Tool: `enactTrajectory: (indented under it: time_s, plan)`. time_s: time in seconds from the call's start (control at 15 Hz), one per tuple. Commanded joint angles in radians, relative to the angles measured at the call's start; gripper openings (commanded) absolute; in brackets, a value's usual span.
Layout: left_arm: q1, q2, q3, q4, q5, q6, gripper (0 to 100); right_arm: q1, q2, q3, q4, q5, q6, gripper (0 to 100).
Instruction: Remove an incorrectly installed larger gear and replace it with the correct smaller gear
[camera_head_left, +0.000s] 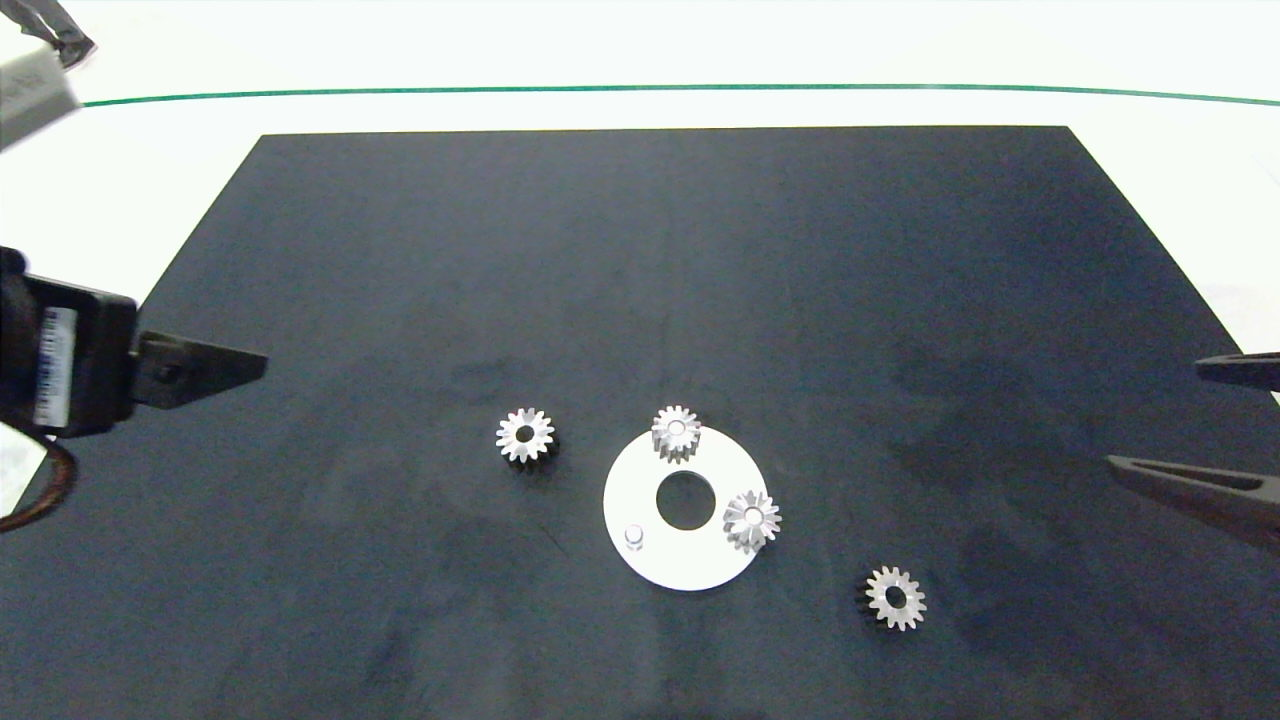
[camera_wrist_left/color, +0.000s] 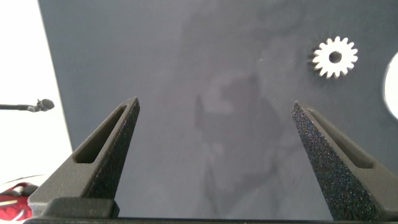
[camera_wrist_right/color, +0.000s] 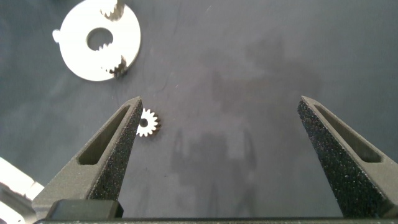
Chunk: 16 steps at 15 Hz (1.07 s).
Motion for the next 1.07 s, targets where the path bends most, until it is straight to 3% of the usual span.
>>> enactTrajectory:
  time_s: [0.07,0.27,0.4,0.47,0.73,0.87,0.93,1.07]
  plan:
    - [0.014,-0.116,-0.045,0.028,0.004,0.006,100,0.225,0.200,-0.007,0.012,-0.162,-0.002,100]
    - [0.012,-0.170,-0.045,0.030,0.004,0.032,100,0.332,0.306,-0.001,0.027,-0.170,0.009,100]
    - [0.014,-0.179,-0.045,0.030,0.004,0.035,100,0.389,0.381,-0.003,0.024,-0.179,0.061,100]
    - [0.010,-0.188,-0.043,0.030,0.004,0.037,100,0.406,0.416,-0.004,0.021,-0.202,0.067,100]
    - [0.010,-0.208,-0.048,0.030,0.004,0.050,100,0.429,0.513,-0.024,0.020,-0.233,0.076,100]
    - [0.009,-0.216,-0.047,0.030,0.004,0.052,100,0.432,0.565,-0.052,0.020,-0.268,0.131,100]
    - [0.007,-0.224,-0.047,0.030,0.004,0.052,100,0.432,0.582,-0.058,0.020,-0.293,0.133,100]
    - [0.007,-0.225,-0.050,0.028,0.004,0.052,100,0.433,0.591,-0.058,0.020,-0.305,0.133,95]
